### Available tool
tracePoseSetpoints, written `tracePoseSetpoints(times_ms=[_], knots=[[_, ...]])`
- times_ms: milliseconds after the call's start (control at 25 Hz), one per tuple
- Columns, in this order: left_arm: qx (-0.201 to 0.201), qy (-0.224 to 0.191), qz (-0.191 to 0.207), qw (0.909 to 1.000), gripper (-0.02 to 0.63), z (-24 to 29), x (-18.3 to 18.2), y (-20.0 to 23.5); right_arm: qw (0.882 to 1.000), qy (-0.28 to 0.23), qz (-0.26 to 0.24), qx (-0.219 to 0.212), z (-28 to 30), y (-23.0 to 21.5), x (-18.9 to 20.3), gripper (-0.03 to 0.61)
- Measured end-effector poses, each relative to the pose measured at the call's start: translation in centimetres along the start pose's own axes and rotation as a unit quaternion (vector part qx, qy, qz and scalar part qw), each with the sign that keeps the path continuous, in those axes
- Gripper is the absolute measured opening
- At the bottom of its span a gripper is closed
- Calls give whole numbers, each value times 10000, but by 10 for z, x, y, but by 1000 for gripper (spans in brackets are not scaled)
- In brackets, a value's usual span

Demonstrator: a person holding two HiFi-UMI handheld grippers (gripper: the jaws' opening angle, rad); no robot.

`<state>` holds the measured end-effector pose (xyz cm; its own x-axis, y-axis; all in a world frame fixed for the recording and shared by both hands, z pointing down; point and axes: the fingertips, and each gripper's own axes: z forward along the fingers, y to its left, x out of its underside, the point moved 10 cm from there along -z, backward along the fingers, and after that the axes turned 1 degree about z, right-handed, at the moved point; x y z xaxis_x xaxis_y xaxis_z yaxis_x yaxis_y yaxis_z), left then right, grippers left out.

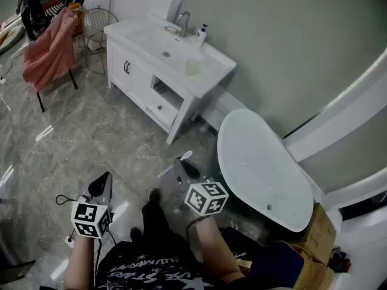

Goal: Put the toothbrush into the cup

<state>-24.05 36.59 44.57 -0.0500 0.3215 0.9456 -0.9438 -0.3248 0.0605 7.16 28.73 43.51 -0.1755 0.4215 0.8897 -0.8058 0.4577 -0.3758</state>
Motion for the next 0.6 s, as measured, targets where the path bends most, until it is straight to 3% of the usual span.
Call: tracePoseSetpoints(times_ms=[600], knots=[[-70, 44, -44, 10000, 9, 36, -10, 15, 10000, 15, 8, -54, 36, -22, -16, 25]])
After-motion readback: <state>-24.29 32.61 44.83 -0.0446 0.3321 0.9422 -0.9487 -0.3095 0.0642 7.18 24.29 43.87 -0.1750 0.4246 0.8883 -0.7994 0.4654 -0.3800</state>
